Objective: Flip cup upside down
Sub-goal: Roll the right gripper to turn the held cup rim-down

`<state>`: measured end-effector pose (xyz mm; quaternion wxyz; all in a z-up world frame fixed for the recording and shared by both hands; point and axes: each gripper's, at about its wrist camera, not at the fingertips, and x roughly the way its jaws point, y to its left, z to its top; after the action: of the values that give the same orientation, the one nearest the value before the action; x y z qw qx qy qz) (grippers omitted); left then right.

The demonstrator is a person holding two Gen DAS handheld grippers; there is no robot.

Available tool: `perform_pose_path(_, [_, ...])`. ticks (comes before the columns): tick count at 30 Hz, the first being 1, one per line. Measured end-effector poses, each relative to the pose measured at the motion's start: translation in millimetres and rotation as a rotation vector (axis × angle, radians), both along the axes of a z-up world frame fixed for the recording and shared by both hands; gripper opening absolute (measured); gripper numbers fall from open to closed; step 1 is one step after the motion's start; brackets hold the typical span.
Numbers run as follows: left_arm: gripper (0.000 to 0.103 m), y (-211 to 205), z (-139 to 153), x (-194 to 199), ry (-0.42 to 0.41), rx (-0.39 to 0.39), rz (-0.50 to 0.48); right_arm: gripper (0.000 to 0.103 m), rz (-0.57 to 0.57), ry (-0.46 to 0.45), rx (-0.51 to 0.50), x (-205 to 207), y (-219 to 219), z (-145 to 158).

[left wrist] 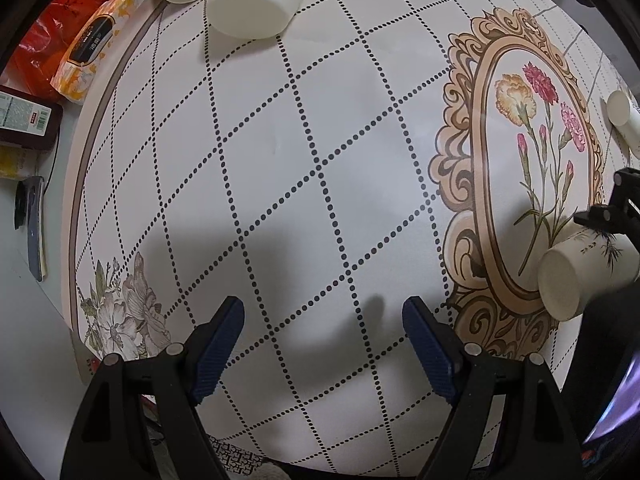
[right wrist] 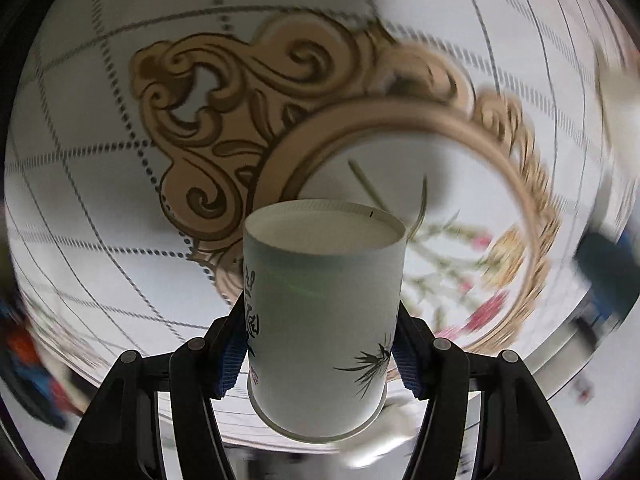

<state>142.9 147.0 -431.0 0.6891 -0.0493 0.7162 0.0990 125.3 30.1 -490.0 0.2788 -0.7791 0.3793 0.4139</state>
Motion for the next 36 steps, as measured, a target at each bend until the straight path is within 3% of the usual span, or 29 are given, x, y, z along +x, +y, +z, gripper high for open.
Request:
perform_pose_path(8, [0.081,-9.6,14.7,4.7,-0.012,0.004,-0.012,0.065,-0.472,0.040,-0.001,52.2,20.8,-0.6])
perform_pose_path(15, [0.081,-16.5,22.1,2.7,-0.016,0.011,-0.022,0.065,-0.935,0.098,0.003,89.5,15.9,-2.3])
perform_pose_path(24, [0.081,-33.6,26.0,-2.8,-0.023,0.015,-0.047,0.065,-1.419,0.166,0.019,121.9,-2.5,-2.7])
perform_pose_path(29, [0.081,-43.4,28.2,-5.8,-0.026,0.017,-0.061,0.065,-1.570,0.190,0.019,130.7,-10.5,-3.2])
perform_pose_path(34, [0.081,-47.8,30.0,-6.9,-0.028,0.018,-0.071,0.066,-1.645,0.201,0.023,138.7,-12.0,-3.1])
perform_pose_path(36, [0.081,-49.1,30.5,-7.6,-0.030,0.018,-0.075,0.067,-1.663,0.191,0.035,127.2,-54.6,-0.2])
